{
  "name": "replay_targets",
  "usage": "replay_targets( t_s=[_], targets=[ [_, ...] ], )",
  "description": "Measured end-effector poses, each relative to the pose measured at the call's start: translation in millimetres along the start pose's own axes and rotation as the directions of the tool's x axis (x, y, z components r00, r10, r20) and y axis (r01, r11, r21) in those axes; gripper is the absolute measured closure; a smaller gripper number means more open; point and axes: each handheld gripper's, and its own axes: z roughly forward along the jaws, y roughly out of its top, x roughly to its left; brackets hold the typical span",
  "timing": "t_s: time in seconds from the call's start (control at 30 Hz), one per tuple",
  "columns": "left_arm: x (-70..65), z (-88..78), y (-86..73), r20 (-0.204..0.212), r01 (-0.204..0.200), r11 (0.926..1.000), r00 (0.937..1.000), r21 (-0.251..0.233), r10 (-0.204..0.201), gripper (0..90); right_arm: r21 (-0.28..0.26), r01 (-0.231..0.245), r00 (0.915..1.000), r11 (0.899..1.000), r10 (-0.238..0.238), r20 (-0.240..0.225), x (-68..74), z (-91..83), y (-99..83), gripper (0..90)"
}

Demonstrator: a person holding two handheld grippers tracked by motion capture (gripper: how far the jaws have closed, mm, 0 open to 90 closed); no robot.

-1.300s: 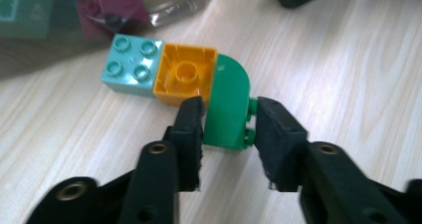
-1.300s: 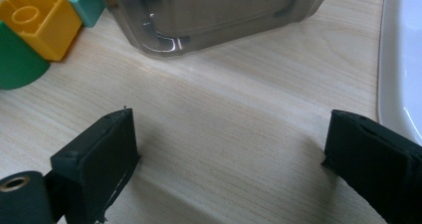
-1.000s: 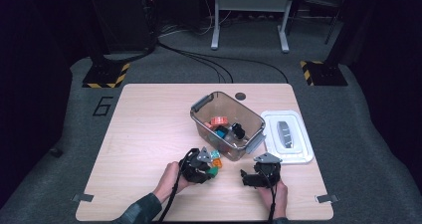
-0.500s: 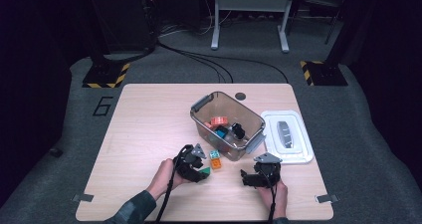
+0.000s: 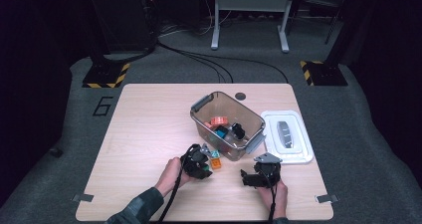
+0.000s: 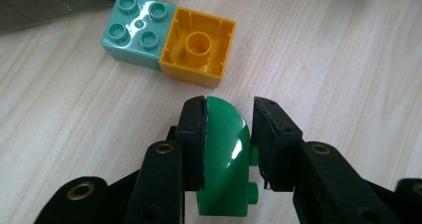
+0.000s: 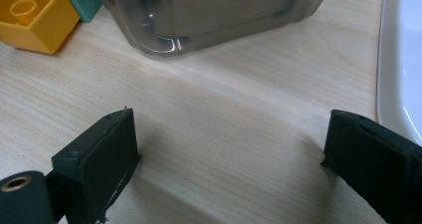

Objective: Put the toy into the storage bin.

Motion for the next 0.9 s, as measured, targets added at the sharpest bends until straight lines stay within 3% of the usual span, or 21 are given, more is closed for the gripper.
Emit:
replay_targets(
  t_s=[0.37, 0.7, 0.9],
  targets=[
    [11.6, -31.0, 5.4, -0.029, 0.023, 0.9965, 0.9993, -0.081, -0.025, 67.1, 0.0, 0.0, 1.0, 1.0, 0.0, 0.0, 0.0, 0.0, 0.0, 5.8],
    [27.6, -60.7, 17.1, -0.073, 0.043, 0.988, 0.9959, -0.148, -0.054, 67.0, 0.0, 0.0, 1.0, 1.0, 0.0, 0.001, 0.1, 0.0, 0.0, 5.8],
    [33.8, -80.2, 32.1, -0.102, 0.036, 0.9807, 0.9932, -0.192, -0.057, 67.1, 0.0, 0.0, 1.0, 1.0, 0.0, 0.001, 0.1, 0.0, 0.0, 5.8]
  ],
)
